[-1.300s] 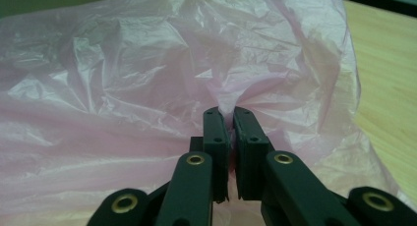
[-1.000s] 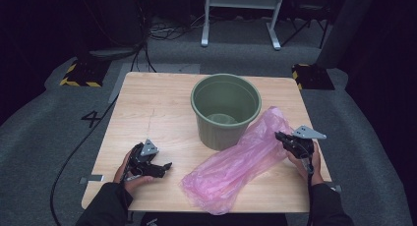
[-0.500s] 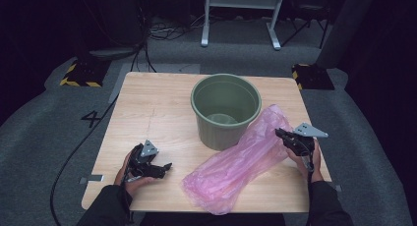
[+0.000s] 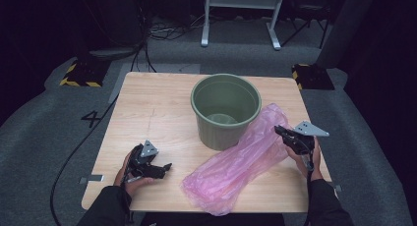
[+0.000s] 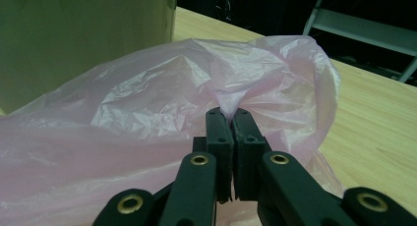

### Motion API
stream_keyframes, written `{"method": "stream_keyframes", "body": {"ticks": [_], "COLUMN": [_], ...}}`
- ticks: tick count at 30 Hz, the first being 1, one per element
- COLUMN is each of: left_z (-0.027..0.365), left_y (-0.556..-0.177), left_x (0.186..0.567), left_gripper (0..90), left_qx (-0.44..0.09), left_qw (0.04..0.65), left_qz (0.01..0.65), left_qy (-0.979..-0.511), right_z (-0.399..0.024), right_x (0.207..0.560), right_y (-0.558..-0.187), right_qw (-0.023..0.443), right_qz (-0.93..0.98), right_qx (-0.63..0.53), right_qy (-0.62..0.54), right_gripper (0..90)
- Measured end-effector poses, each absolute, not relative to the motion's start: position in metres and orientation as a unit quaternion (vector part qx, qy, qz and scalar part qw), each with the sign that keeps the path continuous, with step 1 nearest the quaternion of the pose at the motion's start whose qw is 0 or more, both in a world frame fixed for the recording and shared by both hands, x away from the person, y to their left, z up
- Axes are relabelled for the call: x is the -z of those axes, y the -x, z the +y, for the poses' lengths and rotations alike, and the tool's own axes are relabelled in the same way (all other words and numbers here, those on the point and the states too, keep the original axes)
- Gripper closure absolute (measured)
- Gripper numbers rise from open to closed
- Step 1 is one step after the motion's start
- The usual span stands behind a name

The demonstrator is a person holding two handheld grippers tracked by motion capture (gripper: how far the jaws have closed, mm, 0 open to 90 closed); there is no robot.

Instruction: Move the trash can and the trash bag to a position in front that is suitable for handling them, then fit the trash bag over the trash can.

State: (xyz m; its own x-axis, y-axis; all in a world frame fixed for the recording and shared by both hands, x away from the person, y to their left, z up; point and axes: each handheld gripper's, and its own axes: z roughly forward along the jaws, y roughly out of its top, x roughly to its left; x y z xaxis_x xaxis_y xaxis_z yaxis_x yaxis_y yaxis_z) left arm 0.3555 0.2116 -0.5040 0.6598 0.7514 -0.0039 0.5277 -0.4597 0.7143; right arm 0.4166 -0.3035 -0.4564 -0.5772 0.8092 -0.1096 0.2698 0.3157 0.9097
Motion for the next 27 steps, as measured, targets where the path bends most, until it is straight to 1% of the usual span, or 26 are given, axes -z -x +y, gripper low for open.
{"method": "stream_keyframes", "body": {"ticks": [5, 8, 11, 14, 18, 21, 24, 26, 27], "left_z": [0.21, 0.199, 0.185, 0.169, 0.146, 0.133, 0.125, 0.119, 0.117], "left_y": [-0.358, -0.358, -0.352, -0.346, -0.345, -0.354, -0.369, -0.377, -0.381], "left_x": [0.503, 0.497, 0.487, 0.474, 0.461, 0.454, 0.451, 0.45, 0.449], "left_gripper": [14.7, 16.3, 16.3, 16.3, 16.4, 17.1, 18.7, 18.6, 18.8], "left_qx": [-0.155, -0.15, -0.156, -0.149, -0.147, -0.166, -0.146, -0.163, -0.163], "left_qw": [0.352, 0.341, 0.352, 0.377, 0.388, 0.396, 0.416, 0.416, 0.42], "left_qz": [0.383, 0.384, 0.357, 0.333, 0.302, 0.292, 0.307, 0.31, 0.31], "left_qy": [-0.84, -0.845, -0.851, -0.852, -0.858, -0.855, -0.844, -0.839, -0.837], "right_z": [-0.305, -0.306, -0.305, -0.303, -0.301, -0.298, -0.296, -0.295, -0.294], "right_x": [0.453, 0.448, 0.446, 0.445, 0.441, 0.439, 0.437, 0.437, 0.436], "right_y": [-0.416, -0.416, -0.416, -0.416, -0.417, -0.417, -0.418, -0.418, -0.419], "right_qw": [0.296, 0.301, 0.304, 0.306, 0.309, 0.31, 0.311, 0.311, 0.312], "right_qz": [0.753, 0.749, 0.749, 0.75, 0.75, 0.753, 0.754, 0.755, 0.756], "right_qx": [-0.466, -0.47, -0.471, -0.468, -0.468, -0.465, -0.464, -0.464, -0.464], "right_qy": [-0.358, -0.357, -0.355, -0.353, -0.351, -0.348, -0.346, -0.344, -0.342], "right_gripper": [88.3, 88.3, 88.3, 88.3, 88.3, 88.3, 88.4, 88.3, 88.3]}}
